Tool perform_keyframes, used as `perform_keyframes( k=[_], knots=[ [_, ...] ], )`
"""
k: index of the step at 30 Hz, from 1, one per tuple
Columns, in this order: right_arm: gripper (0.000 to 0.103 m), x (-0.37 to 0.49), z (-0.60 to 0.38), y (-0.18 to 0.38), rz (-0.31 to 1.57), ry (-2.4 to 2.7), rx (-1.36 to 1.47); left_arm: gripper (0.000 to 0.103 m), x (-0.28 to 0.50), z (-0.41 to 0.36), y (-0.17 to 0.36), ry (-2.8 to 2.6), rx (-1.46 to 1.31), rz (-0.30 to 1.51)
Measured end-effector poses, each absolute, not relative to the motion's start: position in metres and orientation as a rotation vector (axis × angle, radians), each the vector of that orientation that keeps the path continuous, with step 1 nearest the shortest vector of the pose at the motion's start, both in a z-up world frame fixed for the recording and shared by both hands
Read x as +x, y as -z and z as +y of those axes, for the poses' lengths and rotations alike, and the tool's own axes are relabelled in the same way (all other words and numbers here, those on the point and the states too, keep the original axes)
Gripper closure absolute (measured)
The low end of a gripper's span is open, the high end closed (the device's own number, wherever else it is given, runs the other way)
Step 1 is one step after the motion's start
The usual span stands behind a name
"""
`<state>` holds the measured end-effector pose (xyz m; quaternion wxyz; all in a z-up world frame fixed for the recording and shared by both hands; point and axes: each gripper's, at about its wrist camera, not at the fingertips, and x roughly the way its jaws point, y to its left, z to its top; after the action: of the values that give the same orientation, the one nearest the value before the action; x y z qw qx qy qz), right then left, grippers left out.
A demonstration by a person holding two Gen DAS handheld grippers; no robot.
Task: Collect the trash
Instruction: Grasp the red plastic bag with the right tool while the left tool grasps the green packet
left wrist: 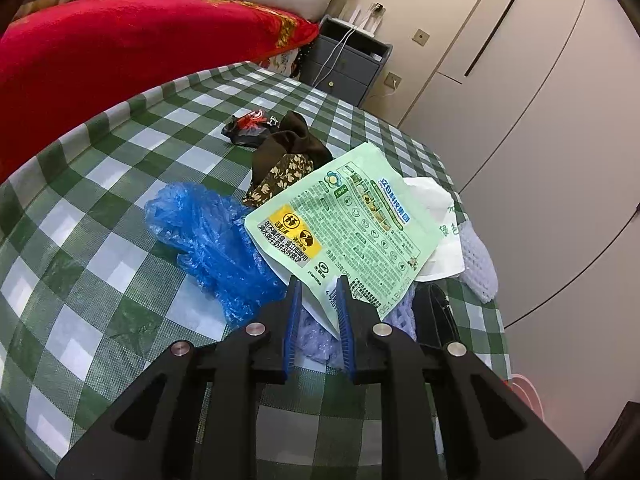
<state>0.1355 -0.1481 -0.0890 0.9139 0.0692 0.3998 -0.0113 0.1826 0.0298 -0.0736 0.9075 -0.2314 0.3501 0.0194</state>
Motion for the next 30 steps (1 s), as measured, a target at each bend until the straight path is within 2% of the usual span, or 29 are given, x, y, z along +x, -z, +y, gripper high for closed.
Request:
perform_keyframes(
  k=[7,11,16,30],
  knots=[
    [0.039,0.132,-0.147,0.088,0.819,0.02,0.142,0.086,0.187,0.031,0.074,-0.03,-0.482,0.725],
    [0.039,0.131,-0.148,0.085,0.806,0.02,0.144,0.095,0.184,0.035,0.071,-0.018,-0.495,0.712],
    [0.04,0.127,-0.147,0.076,0.774,0.013,0.133,0.099,0.178,0.03,0.06,0.012,-0.468,0.676],
    [0.04,0.099,-0.157,0.042,0.693,0.005,0.111,0.102,0.137,0.026,0.031,0.042,-0.383,0.611]
  ],
)
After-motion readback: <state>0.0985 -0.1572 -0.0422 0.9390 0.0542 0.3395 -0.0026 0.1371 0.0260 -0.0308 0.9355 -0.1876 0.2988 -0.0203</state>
